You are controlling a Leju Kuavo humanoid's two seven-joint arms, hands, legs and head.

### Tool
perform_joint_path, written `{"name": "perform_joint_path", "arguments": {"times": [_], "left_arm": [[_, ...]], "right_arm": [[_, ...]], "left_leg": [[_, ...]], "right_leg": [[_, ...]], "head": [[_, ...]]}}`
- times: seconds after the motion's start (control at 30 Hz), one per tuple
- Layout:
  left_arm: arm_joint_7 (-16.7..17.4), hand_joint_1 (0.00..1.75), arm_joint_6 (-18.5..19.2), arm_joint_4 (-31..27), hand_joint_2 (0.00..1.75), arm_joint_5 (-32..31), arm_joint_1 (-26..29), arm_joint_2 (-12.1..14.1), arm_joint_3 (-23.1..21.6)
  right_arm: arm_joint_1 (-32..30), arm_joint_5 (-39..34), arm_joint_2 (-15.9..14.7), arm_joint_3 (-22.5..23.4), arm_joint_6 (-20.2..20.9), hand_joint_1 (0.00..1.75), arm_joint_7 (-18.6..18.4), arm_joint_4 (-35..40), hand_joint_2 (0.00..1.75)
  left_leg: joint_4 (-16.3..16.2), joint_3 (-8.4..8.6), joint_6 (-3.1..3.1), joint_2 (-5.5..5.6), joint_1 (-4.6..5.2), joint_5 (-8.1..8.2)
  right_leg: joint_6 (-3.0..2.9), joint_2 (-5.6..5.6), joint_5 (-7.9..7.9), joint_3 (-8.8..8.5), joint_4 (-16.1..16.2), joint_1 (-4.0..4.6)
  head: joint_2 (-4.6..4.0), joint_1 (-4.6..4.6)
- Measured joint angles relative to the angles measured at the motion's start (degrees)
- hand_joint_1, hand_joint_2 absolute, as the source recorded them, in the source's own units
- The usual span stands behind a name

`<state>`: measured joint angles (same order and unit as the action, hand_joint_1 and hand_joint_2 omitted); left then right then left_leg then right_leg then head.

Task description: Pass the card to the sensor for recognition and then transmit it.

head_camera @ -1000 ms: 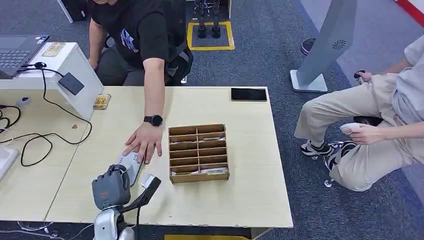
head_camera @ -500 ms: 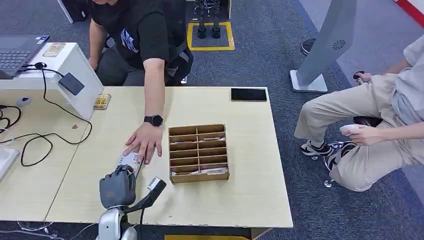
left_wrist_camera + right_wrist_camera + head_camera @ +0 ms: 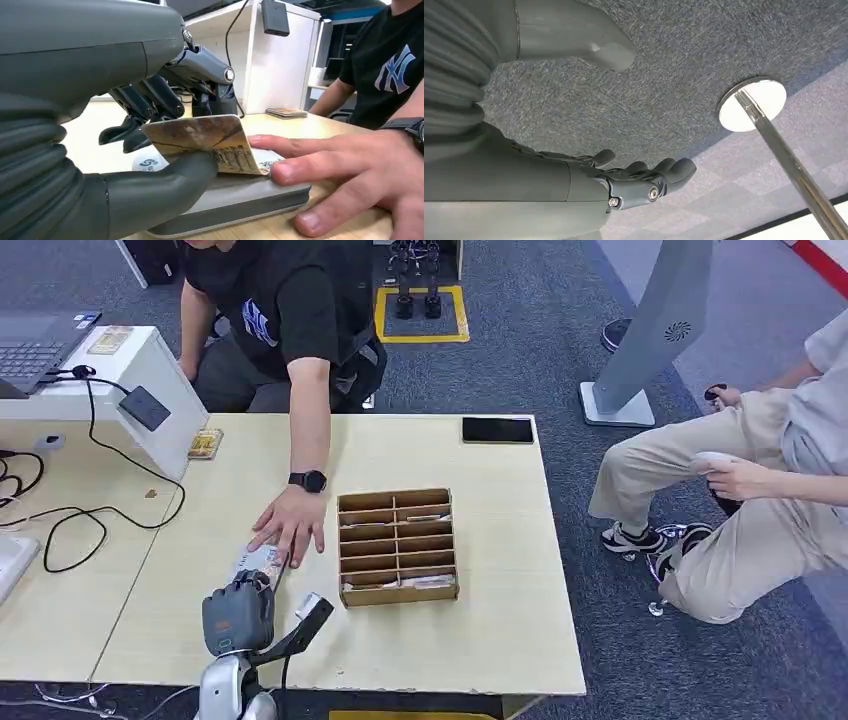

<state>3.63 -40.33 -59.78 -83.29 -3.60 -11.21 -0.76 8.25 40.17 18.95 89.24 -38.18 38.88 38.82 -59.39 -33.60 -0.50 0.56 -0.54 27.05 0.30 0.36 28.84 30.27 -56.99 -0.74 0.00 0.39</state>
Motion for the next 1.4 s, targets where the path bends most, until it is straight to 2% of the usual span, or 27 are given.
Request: {"name": "perform_joint_path", "arguments": {"times": [0.2,0.33,0.4,0.47,0.53,0.7,1.4], "left_arm": [[-4.84,1.75,0.0,0.2,1.75,3.45,-0.2,-0.2,-0.48],[-5.0,1.75,-0.02,-0.02,1.75,4.11,-0.25,-0.15,-3.5],[-7.79,1.75,0.19,-1.26,1.75,11.17,-0.19,-0.17,-5.92],[-10.29,1.75,2.01,-2.9,1.75,18.95,-0.1,-0.2,-8.26],[-10.84,1.75,2.78,-4.88,1.75,22.88,0.66,-0.24,-10.52],[-10.9,1.75,3.63,-8.61,1.75,23.27,0.75,-0.2,-14.21],[-10.86,1.75,3.37,-10.4,1.75,23.91,-1.35,1.11,-16.24]], "right_arm": [[0.0,-0.07,0.0,-0.09,0.0,0.0,0.0,-0.02,1.75],[0.0,-0.04,-0.02,-0.18,0.0,0.0,0.0,-0.04,1.75],[0.0,-0.02,-0.02,-0.17,0.0,0.0,0.0,-0.04,1.75],[0.02,-0.02,-0.02,-0.17,0.0,0.0,0.0,-0.04,1.75],[0.01,-0.07,-0.02,-0.15,0.0,0.0,0.0,-0.04,1.75],[0.02,-0.04,-0.02,-0.15,0.0,0.0,0.0,-0.07,1.75],[0.06,0.0,-0.02,-1.07,0.0,0.0,0.0,-0.44,1.75]], "left_leg": [[0.0,0.01,0.0,0.05,0.0,0.0],[-0.01,0.0,0.0,0.12,0.01,0.0],[-0.01,-0.03,0.0,0.11,0.01,0.0],[-0.01,-0.04,0.0,0.1,0.01,0.0],[-0.02,-0.09,0.0,0.08,0.0,-0.01],[-0.02,-0.14,-0.02,0.09,0.01,-0.01],[-0.02,-0.2,-0.01,0.09,0.01,0.0]], "right_leg": [[0.0,-0.05,0.0,-0.02,0.0,0.0],[0.0,-0.14,0.0,-0.03,0.0,-0.02],[0.01,-0.14,0.0,-0.02,0.0,-0.01],[0.01,-0.12,-0.01,0.01,0.01,-0.01],[0.01,-0.06,-0.03,0.09,0.01,-0.01],[0.01,-0.07,-0.02,0.12,0.01,-0.01],[0.01,-0.07,0.01,0.19,0.01,-0.01]], "head": [[0.0,0.0],[0.0,0.0],[0.0,0.0],[0.0,0.0],[0.0,0.0],[0.0,0.0],[0.0,-0.02]]}}
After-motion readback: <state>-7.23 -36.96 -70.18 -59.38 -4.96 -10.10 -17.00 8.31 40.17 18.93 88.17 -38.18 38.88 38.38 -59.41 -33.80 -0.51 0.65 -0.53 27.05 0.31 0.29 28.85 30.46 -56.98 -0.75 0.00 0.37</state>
